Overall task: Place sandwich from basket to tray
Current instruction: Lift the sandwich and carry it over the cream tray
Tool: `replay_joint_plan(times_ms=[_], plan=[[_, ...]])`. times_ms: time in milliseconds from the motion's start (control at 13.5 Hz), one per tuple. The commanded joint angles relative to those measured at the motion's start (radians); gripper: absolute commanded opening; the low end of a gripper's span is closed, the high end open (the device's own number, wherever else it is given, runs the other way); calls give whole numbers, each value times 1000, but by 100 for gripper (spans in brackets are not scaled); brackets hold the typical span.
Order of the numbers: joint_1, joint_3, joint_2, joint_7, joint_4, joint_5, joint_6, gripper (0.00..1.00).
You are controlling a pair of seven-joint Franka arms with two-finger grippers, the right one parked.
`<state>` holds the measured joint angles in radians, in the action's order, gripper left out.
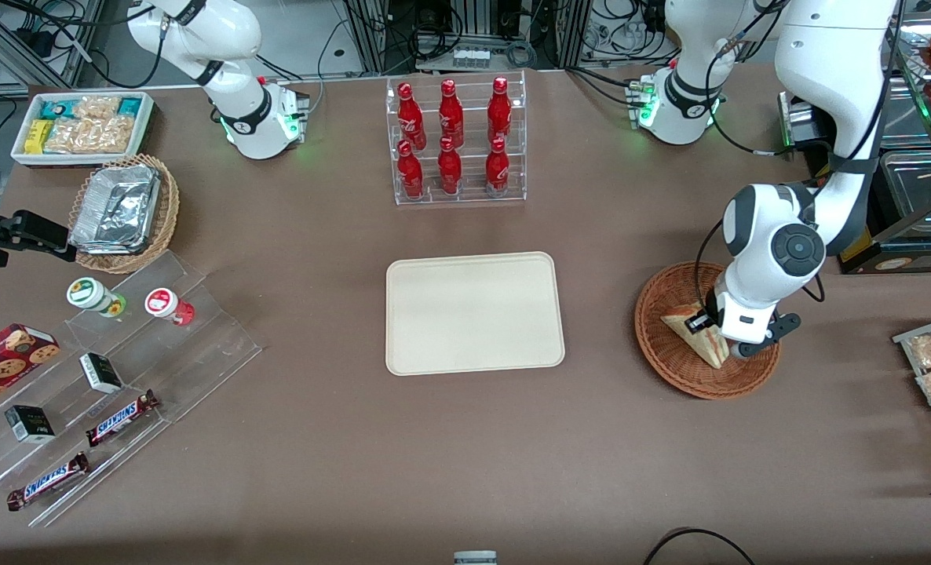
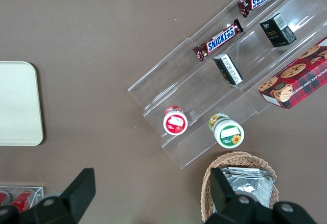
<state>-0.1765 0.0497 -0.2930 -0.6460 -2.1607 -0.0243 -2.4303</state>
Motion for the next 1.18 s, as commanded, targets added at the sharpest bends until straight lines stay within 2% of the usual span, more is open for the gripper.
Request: replay_joint_plan(times_ms=[0,295,591,738,886,1107], plan=[[-8,4,73,-24,18,-60,121,0],[-26,-23,143,9,181,-78,412,0],[-54,-121,100,141,439,-55,678,0],[-54,-180,77,154,508,-4,709,0],[-70,-253,33,166,565,4,709,0],[-122,-307,-66,157,672,6,709,0]])
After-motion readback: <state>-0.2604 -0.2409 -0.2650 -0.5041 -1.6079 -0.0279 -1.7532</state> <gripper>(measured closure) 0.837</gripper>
